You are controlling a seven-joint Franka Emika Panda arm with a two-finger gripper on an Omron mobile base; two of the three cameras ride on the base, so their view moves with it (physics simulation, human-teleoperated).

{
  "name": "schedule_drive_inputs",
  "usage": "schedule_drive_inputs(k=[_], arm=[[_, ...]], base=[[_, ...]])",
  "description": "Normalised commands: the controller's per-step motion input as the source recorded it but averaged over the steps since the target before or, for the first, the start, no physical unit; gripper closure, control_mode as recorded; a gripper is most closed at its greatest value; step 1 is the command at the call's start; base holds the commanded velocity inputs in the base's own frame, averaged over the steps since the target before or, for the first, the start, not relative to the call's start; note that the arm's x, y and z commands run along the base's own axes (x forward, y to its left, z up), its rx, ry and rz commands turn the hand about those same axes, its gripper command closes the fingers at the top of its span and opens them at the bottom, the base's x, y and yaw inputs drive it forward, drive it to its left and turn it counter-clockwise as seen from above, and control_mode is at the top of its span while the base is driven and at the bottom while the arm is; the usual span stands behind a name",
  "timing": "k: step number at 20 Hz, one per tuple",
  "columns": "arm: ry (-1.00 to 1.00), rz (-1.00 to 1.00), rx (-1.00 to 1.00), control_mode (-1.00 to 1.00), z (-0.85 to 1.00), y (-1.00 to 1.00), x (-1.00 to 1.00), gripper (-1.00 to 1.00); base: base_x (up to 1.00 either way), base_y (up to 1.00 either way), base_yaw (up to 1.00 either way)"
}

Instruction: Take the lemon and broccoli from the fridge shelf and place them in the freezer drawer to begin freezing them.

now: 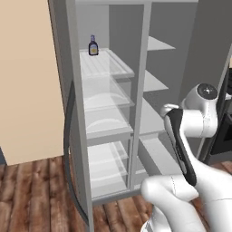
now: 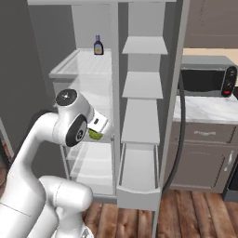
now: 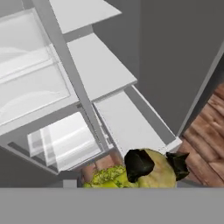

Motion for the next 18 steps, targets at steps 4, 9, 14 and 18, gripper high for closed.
schedule_drive_inputs(k=[4, 9, 14, 18], arm=[[0.11, -0.05, 0.00, -1.00, -0.58, -0.49, 0.07, 1.00], [0.10, -0.04, 0.00, -1.00, -0.55, -0.37, 0.11, 1.00], [0.13, -0.02, 0.00, -1.00, -0.54, -0.27, 0.28, 1.00], [0.13, -0.01, 0.00, -1.00, -0.61, -0.22, 0.32, 1.00]], base=[[0.00, 0.00, 0.00], [0.00, 0.00, 0.00], [0.00, 0.00, 0.00], [0.00, 0.00, 0.00]])
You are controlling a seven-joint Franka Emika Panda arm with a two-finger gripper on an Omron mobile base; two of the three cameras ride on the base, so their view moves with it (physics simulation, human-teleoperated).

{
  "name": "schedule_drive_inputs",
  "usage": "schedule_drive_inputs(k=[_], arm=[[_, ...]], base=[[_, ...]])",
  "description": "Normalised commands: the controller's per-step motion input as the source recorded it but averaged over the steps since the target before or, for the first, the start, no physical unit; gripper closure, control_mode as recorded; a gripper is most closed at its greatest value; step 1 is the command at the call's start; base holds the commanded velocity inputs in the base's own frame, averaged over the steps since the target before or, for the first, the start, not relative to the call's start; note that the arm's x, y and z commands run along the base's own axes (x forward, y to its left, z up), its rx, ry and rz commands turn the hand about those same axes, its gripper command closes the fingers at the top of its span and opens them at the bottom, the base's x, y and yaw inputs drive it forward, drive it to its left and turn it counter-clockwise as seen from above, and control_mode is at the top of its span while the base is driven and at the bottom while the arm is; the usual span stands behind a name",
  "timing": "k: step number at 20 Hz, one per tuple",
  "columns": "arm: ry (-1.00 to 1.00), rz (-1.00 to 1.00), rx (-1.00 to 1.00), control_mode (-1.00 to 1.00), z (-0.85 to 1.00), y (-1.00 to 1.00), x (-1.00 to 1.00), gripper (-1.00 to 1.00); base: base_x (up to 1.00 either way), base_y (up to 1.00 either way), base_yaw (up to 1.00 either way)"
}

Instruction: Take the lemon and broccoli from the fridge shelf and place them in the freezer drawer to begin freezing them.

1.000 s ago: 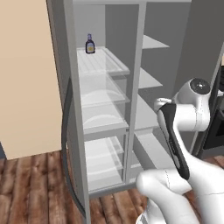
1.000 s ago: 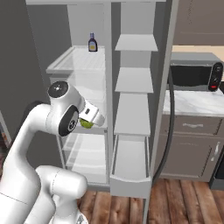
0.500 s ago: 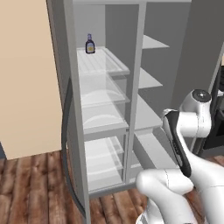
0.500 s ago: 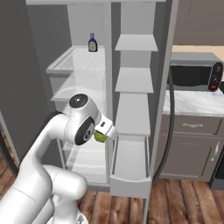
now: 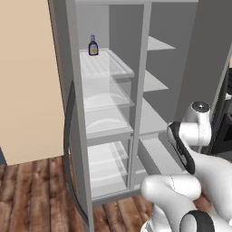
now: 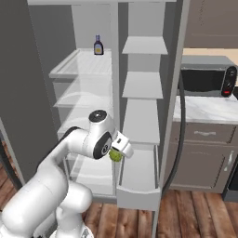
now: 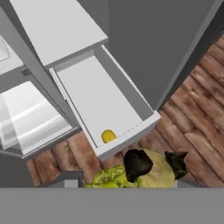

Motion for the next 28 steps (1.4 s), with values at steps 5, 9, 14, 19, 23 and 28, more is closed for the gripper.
schedule_drive_inputs(k=[5, 9, 14, 19, 23, 28], arm=[[0.08, 0.00, 0.00, -1.00, -0.57, -0.06, 0.24, 1.00], [0.10, 0.00, 0.01, -1.00, -0.59, -0.04, 0.24, 1.00], [0.11, 0.00, 0.01, -1.00, -0.51, -0.08, 0.23, 1.00], [0.09, 0.00, 0.03, -1.00, -0.34, -0.16, 0.19, 1.00], [0.08, 0.00, 0.04, -1.00, -0.39, -0.15, 0.19, 1.00], [0.04, 0.00, 0.04, -1.00, -0.38, -0.08, 0.23, 1.00]], base=[[0.00, 0.00, 0.00], [0.00, 0.00, 0.00], [0.00, 0.00, 0.00], [0.00, 0.00, 0.00], [0.00, 0.00, 0.00], [0.00, 0.00, 0.00]])
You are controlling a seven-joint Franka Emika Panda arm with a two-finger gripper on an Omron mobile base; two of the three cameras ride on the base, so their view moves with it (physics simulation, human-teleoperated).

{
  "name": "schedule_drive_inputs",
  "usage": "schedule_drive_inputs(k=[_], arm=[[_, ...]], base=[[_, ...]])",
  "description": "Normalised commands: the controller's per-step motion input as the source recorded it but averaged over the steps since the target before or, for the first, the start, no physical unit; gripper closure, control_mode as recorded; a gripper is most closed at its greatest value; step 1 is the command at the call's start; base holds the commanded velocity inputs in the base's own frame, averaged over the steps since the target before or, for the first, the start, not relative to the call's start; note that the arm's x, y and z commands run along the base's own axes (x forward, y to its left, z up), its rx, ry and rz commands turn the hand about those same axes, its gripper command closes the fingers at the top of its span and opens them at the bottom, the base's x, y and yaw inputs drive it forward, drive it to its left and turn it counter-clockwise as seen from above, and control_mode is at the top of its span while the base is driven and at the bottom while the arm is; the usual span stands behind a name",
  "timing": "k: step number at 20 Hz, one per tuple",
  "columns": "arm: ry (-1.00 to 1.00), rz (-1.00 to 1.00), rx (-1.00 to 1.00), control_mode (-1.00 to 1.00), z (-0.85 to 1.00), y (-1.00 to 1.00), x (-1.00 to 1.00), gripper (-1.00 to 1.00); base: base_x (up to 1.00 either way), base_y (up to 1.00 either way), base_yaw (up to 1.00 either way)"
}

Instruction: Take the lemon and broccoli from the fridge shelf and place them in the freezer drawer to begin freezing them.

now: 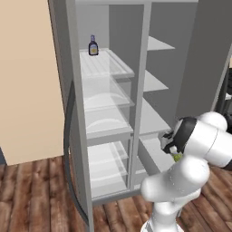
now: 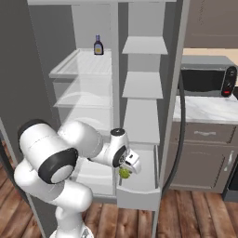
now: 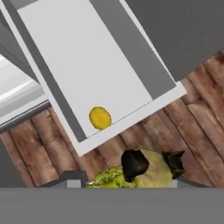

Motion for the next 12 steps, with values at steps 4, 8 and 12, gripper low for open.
schedule_drive_inputs(k=[4, 8, 12], arm=[[0.00, 0.00, 0.01, -1.00, -0.34, -0.07, 0.38, 1.00], [0.00, 0.00, 0.00, -1.00, -0.44, -0.01, 0.42, 1.00], [0.00, 0.00, 0.00, -1.00, -0.47, 0.00, 0.24, 1.00]], base=[[0.00, 0.00, 0.00], [0.00, 0.00, 0.00], [0.00, 0.00, 0.00]])
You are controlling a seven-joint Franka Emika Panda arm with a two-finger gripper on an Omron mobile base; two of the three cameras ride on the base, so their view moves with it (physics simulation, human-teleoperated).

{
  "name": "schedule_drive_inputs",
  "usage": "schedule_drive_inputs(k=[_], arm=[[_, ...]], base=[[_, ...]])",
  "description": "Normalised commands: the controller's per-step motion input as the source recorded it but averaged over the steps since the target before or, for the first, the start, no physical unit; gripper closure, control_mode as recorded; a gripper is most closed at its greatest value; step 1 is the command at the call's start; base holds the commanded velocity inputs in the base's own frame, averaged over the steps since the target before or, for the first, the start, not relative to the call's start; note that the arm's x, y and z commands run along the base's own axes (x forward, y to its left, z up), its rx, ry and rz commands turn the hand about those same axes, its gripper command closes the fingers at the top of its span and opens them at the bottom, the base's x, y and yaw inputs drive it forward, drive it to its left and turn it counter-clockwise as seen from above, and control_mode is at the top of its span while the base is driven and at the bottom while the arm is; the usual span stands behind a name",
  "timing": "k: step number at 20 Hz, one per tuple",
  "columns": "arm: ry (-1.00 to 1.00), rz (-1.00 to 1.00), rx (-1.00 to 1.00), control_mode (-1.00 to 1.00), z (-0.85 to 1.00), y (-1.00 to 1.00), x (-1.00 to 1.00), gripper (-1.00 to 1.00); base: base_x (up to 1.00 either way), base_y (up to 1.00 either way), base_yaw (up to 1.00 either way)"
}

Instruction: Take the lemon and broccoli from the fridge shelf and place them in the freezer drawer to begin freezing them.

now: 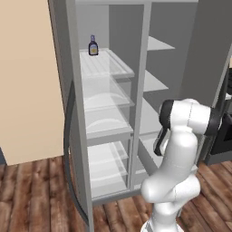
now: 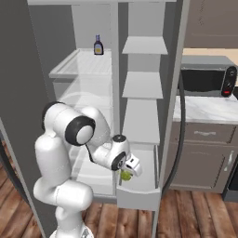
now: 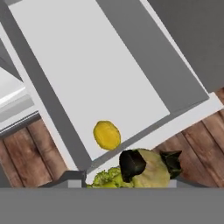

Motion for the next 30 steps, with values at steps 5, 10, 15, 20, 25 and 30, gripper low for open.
schedule_drive_inputs(k=[5, 10, 15, 20, 25, 30], arm=[[0.00, 0.00, 0.04, -1.00, -0.19, -0.05, 0.09, 1.00], [0.01, 0.00, 0.08, -1.00, -0.08, -0.06, 0.00, 1.00], [0.02, 0.00, 0.08, -1.00, -0.14, -0.13, 0.04, 1.00], [0.06, 0.00, 0.05, -1.00, -0.36, -0.07, 0.05, 1.00], [0.09, 0.00, 0.01, -1.00, -0.40, 0.00, 0.07, 1.00], [0.05, 0.00, 0.02, -1.00, -0.21, 0.00, 0.00, 1.00]], base=[[0.00, 0.00, 0.00], [0.00, 0.00, 0.00], [0.00, 0.00, 0.00], [0.00, 0.00, 0.00], [0.00, 0.00, 0.00], [0.00, 0.00, 0.00]])
